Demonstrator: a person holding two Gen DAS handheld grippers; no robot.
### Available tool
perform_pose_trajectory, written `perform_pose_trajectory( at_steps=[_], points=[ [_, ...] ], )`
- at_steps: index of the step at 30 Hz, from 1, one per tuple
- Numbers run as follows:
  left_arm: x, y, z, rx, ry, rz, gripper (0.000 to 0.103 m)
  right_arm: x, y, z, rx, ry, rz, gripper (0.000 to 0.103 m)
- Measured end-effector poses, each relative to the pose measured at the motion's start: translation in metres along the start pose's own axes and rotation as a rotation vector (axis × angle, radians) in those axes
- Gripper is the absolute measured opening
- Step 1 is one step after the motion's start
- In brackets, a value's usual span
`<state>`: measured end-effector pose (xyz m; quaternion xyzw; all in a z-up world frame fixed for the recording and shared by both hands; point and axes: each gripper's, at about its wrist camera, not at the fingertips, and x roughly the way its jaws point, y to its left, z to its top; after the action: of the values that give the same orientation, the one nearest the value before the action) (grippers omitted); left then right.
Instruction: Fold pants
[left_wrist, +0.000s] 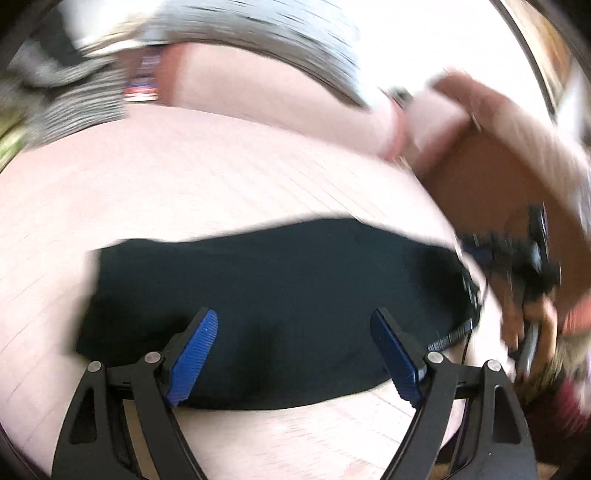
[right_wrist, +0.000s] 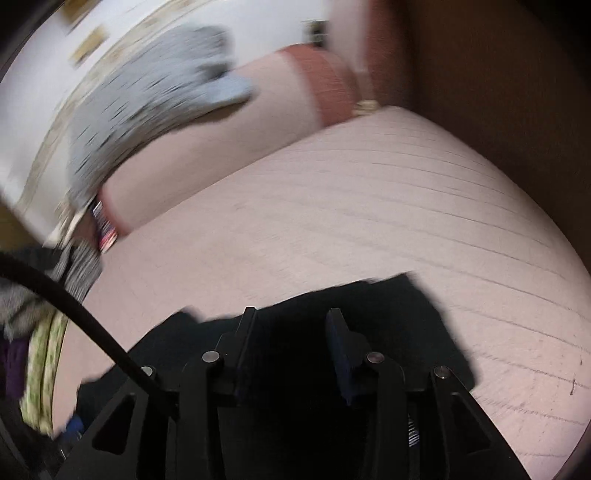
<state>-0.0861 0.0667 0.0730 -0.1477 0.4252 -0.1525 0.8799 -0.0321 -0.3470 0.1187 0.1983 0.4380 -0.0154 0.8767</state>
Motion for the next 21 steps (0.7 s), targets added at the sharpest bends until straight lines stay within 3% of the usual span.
perform_pose_trajectory(
  at_steps=[5,8,13,18,21],
  points=[
    [-0.019,0.079,-0.008,-0.262,-0.034,0.051,0.084,0.014,0.096,-0.028,-0.253,0.121,0.138,0.05],
    [-0.017,0.097,-0.018,-0.31,-0.034,0.058,0.084,0.032,0.158,-0.05,-0.376,0.246,0.251,0.05],
    [0.002,0.101,-0.024,-0.336,-0.05,-0.018,0.084,0.065,0.252,-0.083,-0.499,0.449,0.395,0.051],
    [0.005,0.101,-0.027,-0.343,-0.109,-0.057,0.091,0.1,0.323,-0.101,-0.595,0.562,0.365,0.052],
    [0.0,0.101,-0.031,-0.335,-0.134,-0.07,0.091,0.127,0.358,-0.114,-0.659,0.648,0.269,0.052]
  ],
)
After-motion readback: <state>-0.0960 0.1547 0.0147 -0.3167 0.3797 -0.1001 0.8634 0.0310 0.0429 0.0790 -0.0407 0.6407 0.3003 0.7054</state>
